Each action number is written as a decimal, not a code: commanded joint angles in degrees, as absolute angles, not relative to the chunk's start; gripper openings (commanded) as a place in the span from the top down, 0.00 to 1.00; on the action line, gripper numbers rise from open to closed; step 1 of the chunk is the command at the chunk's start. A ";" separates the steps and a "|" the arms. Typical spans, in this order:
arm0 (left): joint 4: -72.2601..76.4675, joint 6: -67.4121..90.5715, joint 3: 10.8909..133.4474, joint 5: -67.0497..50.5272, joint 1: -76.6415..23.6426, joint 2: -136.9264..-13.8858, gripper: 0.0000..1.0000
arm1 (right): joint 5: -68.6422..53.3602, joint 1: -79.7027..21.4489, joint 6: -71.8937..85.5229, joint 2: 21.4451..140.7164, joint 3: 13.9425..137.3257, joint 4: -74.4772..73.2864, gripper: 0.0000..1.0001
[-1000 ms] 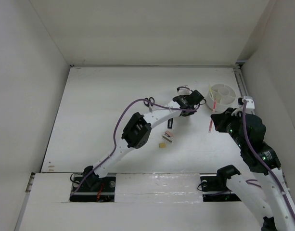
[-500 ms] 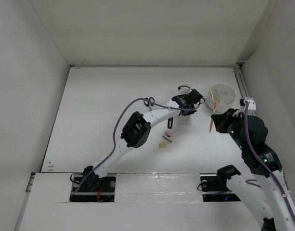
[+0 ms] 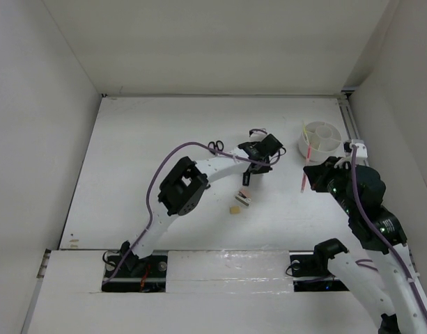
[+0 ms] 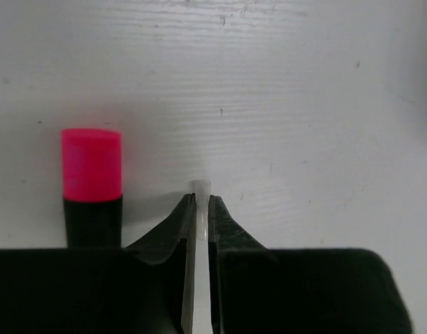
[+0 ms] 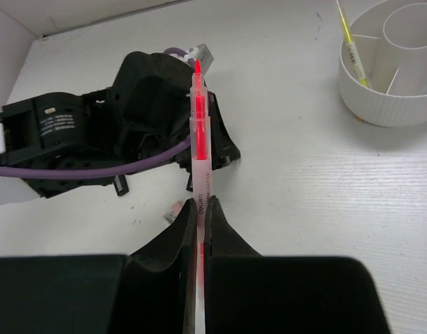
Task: Sort the stationery into containers
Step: Pick up the pen cap from the center of the board, then close the pen cap on the pen.
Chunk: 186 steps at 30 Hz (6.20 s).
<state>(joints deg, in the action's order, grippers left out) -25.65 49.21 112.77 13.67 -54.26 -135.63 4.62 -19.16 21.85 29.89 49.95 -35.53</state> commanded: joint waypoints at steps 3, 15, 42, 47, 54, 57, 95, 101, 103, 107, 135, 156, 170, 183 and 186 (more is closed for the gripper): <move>-22.59 44.04 106.53 13.97 -54.14 -121.23 1.00 | 2.47 -19.34 21.36 31.72 49.66 -32.52 1.00; 0.76 36.31 79.39 8.71 -49.05 -90.82 1.00 | -21.60 -19.95 25.74 34.72 39.56 -17.42 1.00; 30.76 32.78 49.75 2.73 -45.00 -60.38 1.00 | -12.29 -41.31 40.87 52.20 39.99 16.25 1.00; 33.13 32.78 49.14 1.68 -45.00 -61.00 1.00 | -13.35 -41.84 41.92 53.96 40.69 20.82 1.00; 34.80 33.31 49.13 2.19 -45.00 -61.52 1.00 | -13.36 -42.45 41.92 55.02 41.22 21.53 1.00; 34.80 33.31 49.13 2.72 -45.00 -61.52 1.00 | -13.36 -42.98 41.92 55.02 41.22 21.53 1.00; 33.66 33.84 50.27 4.48 -45.00 -62.05 1.00 | -10.46 -44.56 41.40 55.02 41.75 19.34 1.00; 33.05 33.84 50.80 4.48 -45.00 -61.00 1.00 | -9.32 -44.56 41.40 55.02 41.75 18.73 1.00; 33.05 33.84 50.80 4.48 -45.00 -61.00 1.00 | -9.32 -44.56 41.40 55.02 41.75 18.72 1.00; 32.52 33.84 50.80 4.48 -45.00 -59.95 1.00 | -9.32 -44.56 41.40 55.63 41.75 18.72 1.00; 31.99 34.37 50.80 3.96 -45.00 -61.00 1.00 | -9.84 -44.56 40.34 56.16 43.33 18.72 1.00; 33.05 34.37 50.80 4.57 -45.00 -62.05 1.00 | -10.99 -45.09 40.87 57.22 43.24 18.72 1.00; 33.57 34.37 49.75 5.10 -45.00 -62.05 1.00 | -10.46 -45.09 40.87 56.08 43.24 18.72 1.00; 33.57 34.37 49.22 5.10 -45.00 -62.05 1.00 | -9.40 -45.09 40.87 56.07 43.24 18.19 1.00; 33.57 34.37 48.69 5.10 -45.00 -62.05 1.00 | -9.40 -45.09 40.87 55.55 43.24 18.19 1.00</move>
